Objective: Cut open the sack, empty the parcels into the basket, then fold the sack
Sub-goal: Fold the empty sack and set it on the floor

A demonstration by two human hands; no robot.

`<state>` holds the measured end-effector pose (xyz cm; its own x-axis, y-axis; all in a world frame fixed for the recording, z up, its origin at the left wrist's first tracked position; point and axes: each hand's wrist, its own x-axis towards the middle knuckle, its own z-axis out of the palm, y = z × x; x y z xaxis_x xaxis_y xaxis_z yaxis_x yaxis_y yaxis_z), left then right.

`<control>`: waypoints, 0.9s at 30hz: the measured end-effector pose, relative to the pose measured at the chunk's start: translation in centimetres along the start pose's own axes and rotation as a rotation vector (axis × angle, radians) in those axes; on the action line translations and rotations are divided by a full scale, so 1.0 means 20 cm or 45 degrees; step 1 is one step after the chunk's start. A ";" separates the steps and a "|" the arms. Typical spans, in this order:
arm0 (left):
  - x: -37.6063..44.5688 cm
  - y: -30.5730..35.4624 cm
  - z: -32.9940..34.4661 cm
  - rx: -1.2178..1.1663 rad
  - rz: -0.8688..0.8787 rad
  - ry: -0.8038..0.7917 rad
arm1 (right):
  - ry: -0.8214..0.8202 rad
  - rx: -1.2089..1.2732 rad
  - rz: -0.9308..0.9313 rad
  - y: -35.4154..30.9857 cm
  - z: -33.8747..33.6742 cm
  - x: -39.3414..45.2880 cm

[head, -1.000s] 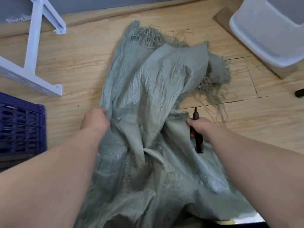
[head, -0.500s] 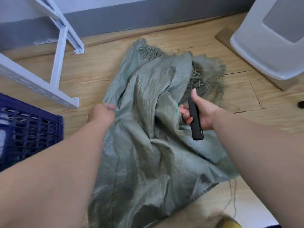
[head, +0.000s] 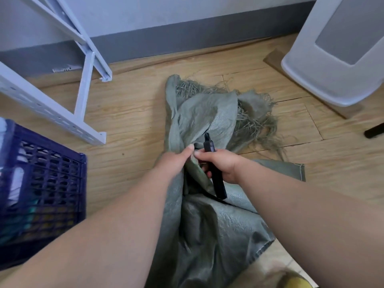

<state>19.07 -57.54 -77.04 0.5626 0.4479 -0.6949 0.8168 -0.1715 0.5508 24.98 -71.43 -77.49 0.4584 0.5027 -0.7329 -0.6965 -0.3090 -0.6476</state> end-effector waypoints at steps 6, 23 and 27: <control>-0.01 0.02 0.01 -0.421 0.020 0.122 | 0.309 -0.135 0.274 0.02 -0.01 0.00; 0.04 0.18 -0.25 -0.139 0.207 0.381 | 0.725 -0.403 -0.169 -0.33 -0.11 -0.09; 0.04 0.22 -0.54 -0.160 0.132 0.699 | 1.049 -0.329 -0.197 -0.47 -0.30 -0.19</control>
<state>21.71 -48.38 -70.27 0.4627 0.8304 -0.3104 0.7207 -0.1485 0.6771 33.06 -75.31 -69.90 0.8599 -0.1583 -0.4854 -0.4923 -0.5091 -0.7061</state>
